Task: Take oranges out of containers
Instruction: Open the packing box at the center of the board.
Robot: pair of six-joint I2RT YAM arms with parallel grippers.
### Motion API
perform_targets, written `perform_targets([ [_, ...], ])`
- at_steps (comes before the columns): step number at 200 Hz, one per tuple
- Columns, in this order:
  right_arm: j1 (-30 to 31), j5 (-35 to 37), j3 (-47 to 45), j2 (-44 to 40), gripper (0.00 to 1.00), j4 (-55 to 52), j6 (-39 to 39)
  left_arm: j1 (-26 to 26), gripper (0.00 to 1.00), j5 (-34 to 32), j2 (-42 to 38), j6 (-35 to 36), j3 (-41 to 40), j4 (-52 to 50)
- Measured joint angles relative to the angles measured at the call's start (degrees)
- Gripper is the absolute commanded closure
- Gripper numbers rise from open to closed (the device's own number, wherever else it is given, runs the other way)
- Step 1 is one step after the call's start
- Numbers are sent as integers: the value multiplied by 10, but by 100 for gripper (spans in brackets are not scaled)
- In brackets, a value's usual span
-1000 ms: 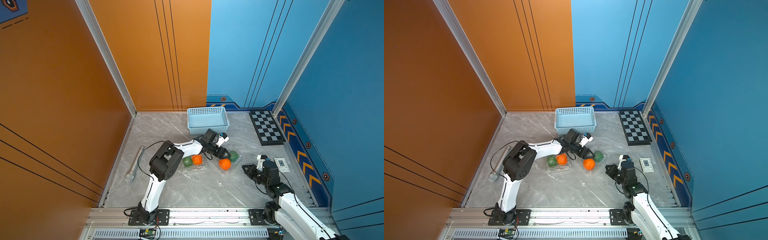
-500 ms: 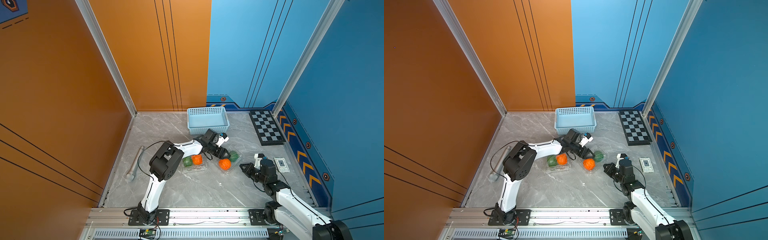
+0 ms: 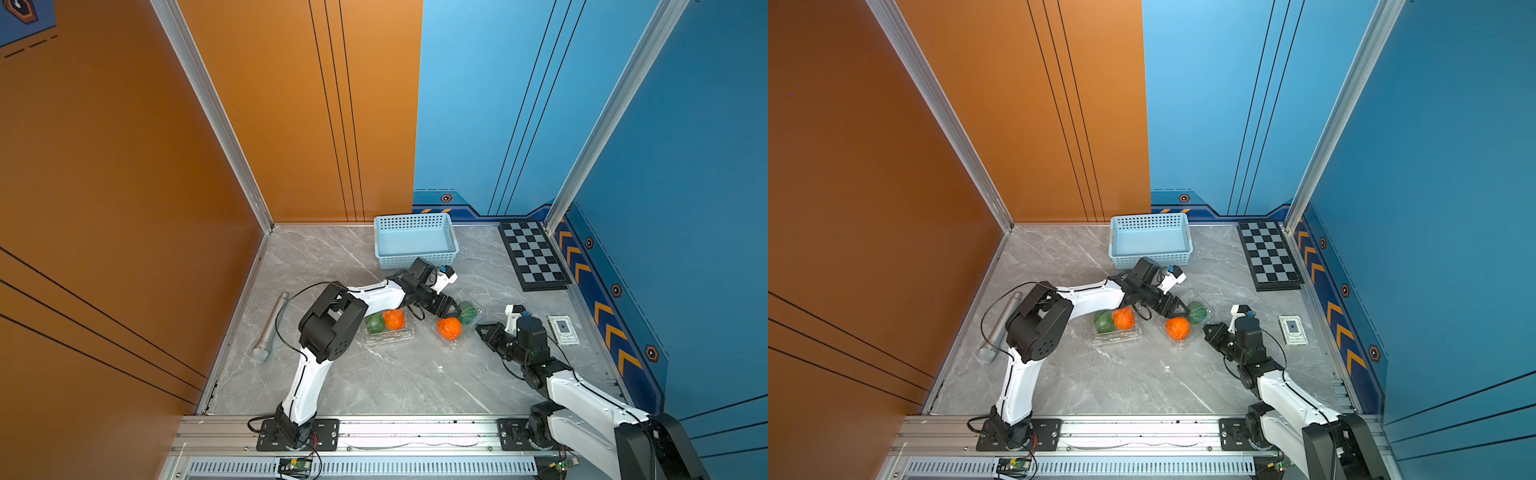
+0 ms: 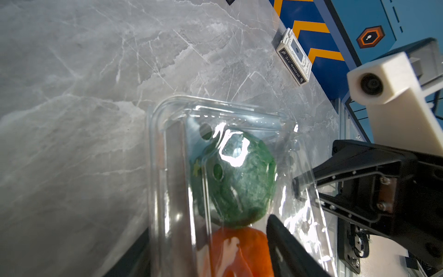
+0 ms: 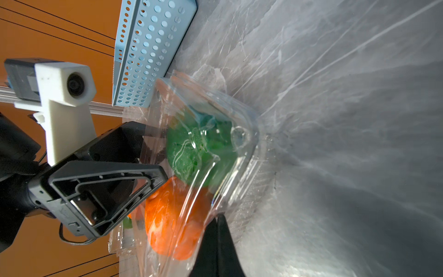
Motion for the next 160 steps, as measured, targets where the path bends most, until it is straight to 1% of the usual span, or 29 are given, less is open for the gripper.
perform_targets([
  [22,6,1,-1,10,100,23,10,0,32,0,0,0,0,0],
  [95,15,9,-2,17,100,46,21,0,32,-1,0,0,0,0],
  [160,27,3,-2,107,100,139,34,-1,32,0,0,0,0,2],
])
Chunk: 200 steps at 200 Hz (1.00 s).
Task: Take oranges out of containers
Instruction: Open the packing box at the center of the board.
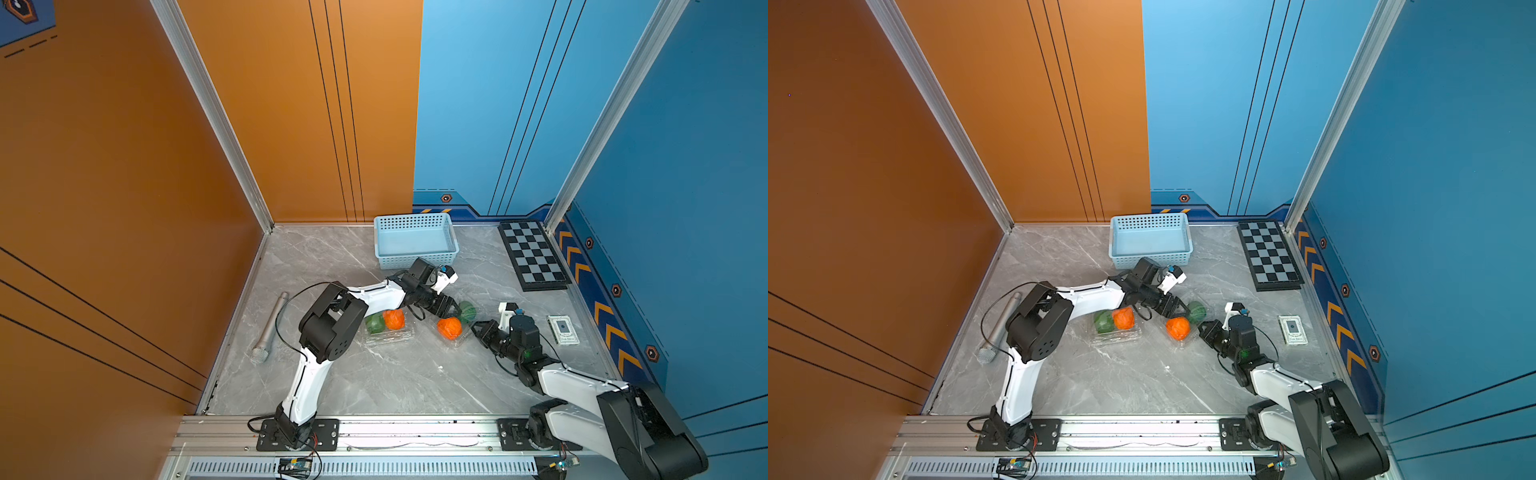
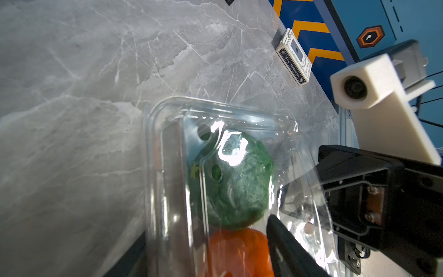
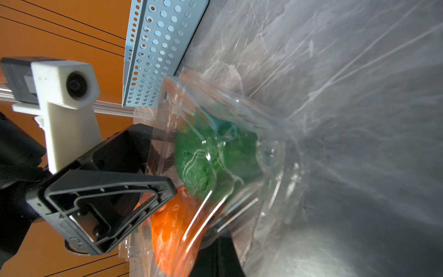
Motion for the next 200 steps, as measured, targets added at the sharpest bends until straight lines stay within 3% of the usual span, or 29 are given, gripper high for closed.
perform_targets([
  [41,3,-7,0,22,81,35,11,0,32,0,0,-6,-2,7],
  [68,2,-7,0,22,59,41,12,5,32,0,0,-22,-9,17],
  [117,3,-12,9,25,49,57,10,19,32,4,0,-43,-16,31],
  [160,2,-22,28,45,33,63,7,27,32,5,0,-54,-19,43],
  [200,2,-37,49,59,29,61,-6,35,32,9,-1,-64,-27,62],
])
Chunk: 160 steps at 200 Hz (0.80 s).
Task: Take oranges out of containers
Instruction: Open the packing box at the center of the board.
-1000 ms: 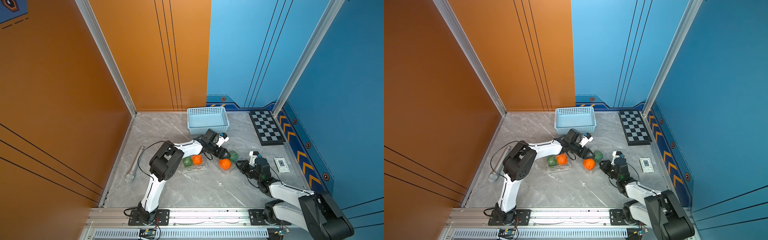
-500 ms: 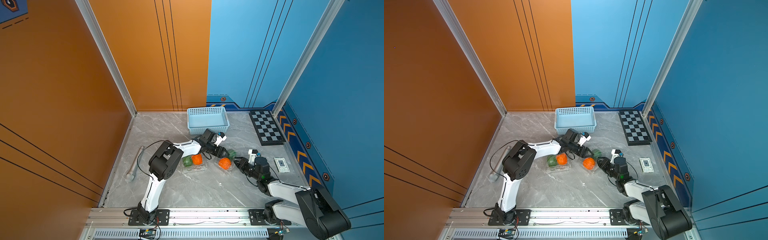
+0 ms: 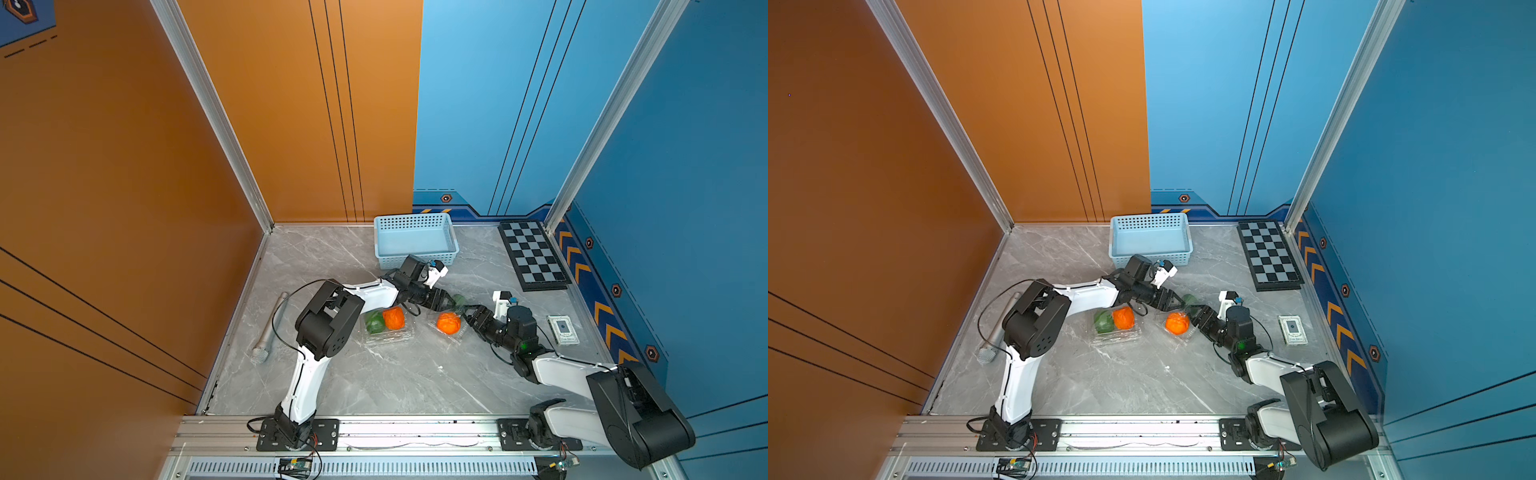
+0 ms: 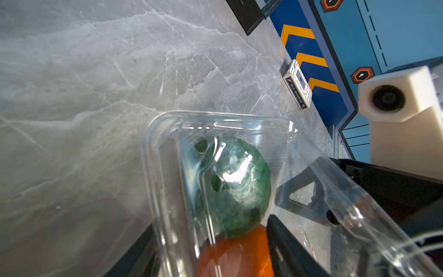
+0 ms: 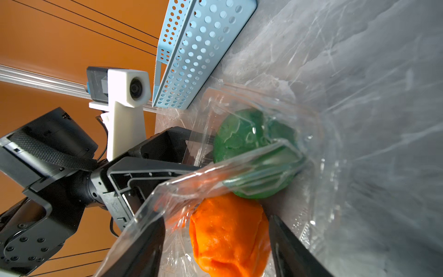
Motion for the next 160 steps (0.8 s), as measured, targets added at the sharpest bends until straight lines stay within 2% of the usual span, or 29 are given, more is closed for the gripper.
perform_targets([
  [73,-4,-19,31,72,21,49,-3,5,32,0,-3,-10,-17,32],
  [124,-3,-26,35,100,19,91,-4,9,26,-12,-25,-22,-59,76],
  [135,-3,-27,36,102,25,93,-5,10,24,-15,-28,-24,-65,84],
  [160,2,-29,39,104,49,86,-9,14,21,-18,-28,-31,-72,96],
])
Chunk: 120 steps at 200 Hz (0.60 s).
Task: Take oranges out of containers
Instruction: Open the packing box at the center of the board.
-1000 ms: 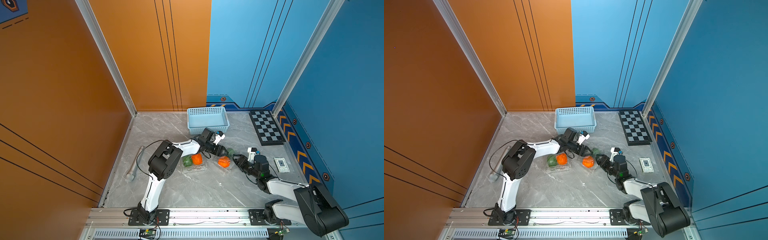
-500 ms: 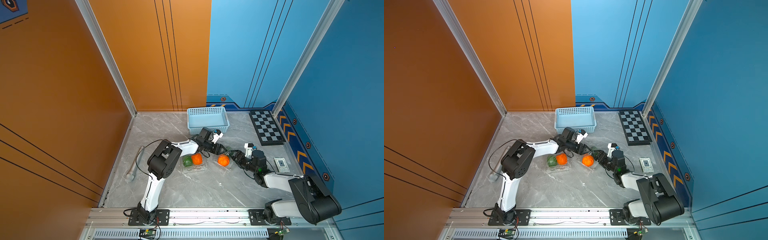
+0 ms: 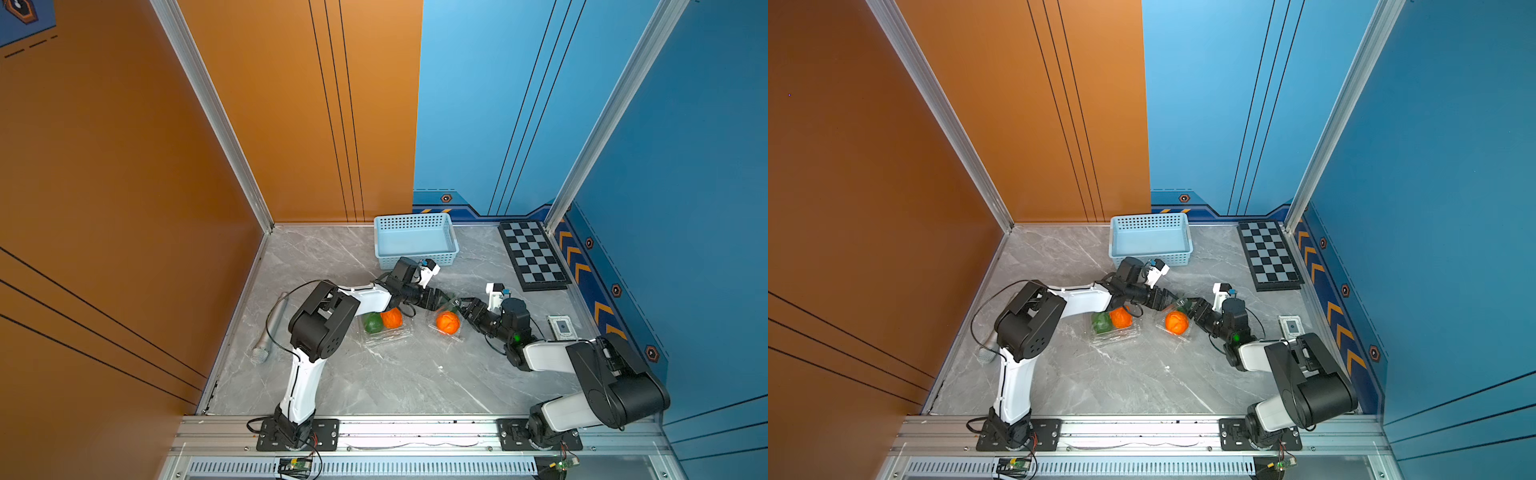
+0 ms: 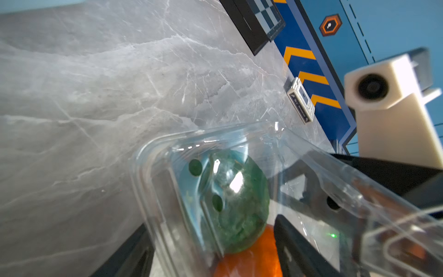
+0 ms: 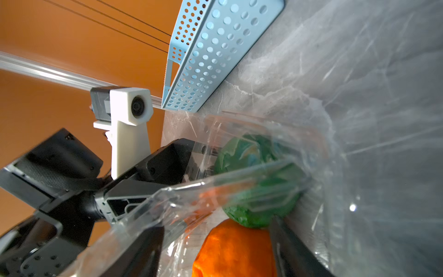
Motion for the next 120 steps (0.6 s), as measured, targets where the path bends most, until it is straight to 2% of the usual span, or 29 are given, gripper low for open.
perform_targets([
  [9,3,-1,1,0,61,-7,-1,1,21,-2,0,-6,-1,3],
  [17,5,1,1,0,65,-19,0,1,22,-5,0,-9,-1,4],
  [73,6,40,13,0,70,-57,-6,4,20,-18,0,-55,-13,41],
  [120,6,88,13,12,78,-45,-10,14,19,12,15,-116,-31,115],
])
